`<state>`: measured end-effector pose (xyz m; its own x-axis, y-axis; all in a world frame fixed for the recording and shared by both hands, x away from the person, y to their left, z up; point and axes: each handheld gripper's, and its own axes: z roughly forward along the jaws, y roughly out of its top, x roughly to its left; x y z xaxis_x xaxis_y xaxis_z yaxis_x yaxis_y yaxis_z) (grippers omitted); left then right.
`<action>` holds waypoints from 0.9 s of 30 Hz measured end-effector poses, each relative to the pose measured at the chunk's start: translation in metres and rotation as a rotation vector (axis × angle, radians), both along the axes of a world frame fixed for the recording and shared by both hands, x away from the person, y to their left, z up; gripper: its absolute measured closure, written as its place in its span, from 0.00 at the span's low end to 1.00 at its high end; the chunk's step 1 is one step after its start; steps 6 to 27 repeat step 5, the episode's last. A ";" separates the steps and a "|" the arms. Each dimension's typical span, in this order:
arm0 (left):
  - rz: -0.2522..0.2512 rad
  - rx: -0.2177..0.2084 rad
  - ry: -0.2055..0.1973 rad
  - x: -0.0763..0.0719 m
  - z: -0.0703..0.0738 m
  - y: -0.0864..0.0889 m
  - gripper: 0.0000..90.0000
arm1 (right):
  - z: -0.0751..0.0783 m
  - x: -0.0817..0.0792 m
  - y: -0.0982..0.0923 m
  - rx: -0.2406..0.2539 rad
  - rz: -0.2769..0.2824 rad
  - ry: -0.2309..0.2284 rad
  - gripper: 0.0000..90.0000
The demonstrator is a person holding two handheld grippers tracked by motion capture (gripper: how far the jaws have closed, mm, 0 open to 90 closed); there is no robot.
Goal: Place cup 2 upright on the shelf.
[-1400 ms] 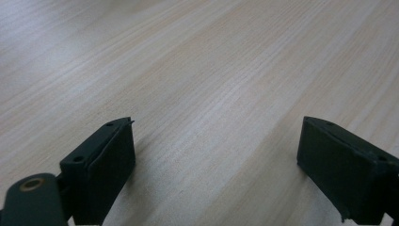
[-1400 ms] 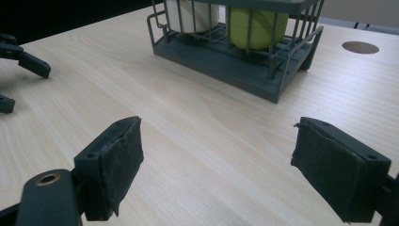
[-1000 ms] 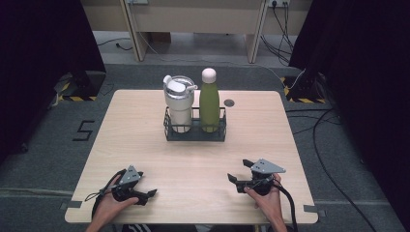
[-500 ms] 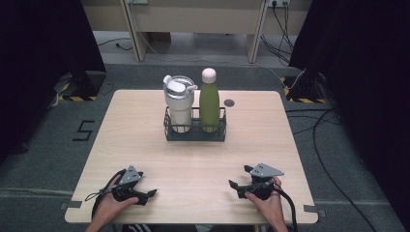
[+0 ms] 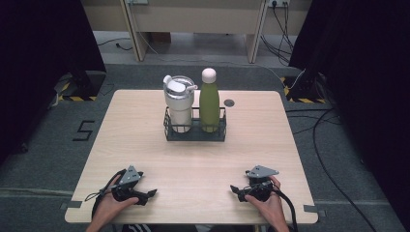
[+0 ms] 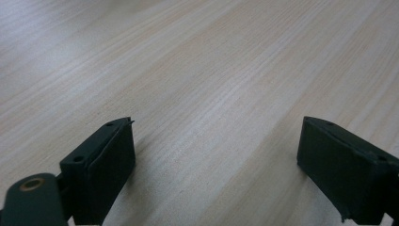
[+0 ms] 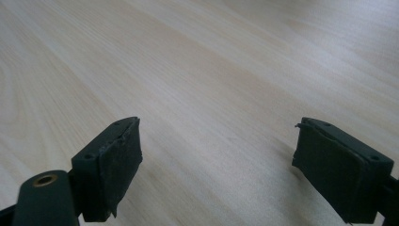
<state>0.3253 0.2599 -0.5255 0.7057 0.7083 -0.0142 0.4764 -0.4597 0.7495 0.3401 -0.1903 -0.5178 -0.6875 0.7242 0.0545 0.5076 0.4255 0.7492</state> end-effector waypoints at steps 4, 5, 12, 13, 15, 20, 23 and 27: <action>0.001 0.000 0.000 0.000 0.000 0.000 0.12 | -0.001 -0.001 0.001 -0.038 0.000 0.009 0.17; 0.000 0.000 0.000 0.000 0.000 0.000 0.12 | -0.001 0.000 0.001 -0.040 0.003 0.003 0.17; 0.000 0.000 0.000 0.000 0.000 0.000 0.12 | -0.001 0.000 0.001 -0.040 0.003 0.003 0.17; 0.000 0.000 0.000 0.000 0.000 0.000 0.12 | -0.001 0.000 0.001 -0.040 0.003 0.003 0.17; 0.000 0.000 0.000 0.000 0.000 0.000 0.12 | -0.001 0.000 0.001 -0.040 0.003 0.003 0.17; 0.000 0.000 0.000 0.000 0.000 0.000 0.12 | -0.001 0.000 0.001 -0.040 0.003 0.003 0.17; 0.000 0.000 0.000 0.000 0.000 0.000 0.12 | -0.001 0.000 0.001 -0.040 0.003 0.003 0.17; 0.000 0.000 0.000 0.000 0.000 0.000 0.12 | -0.001 0.000 0.001 -0.040 0.003 0.003 0.17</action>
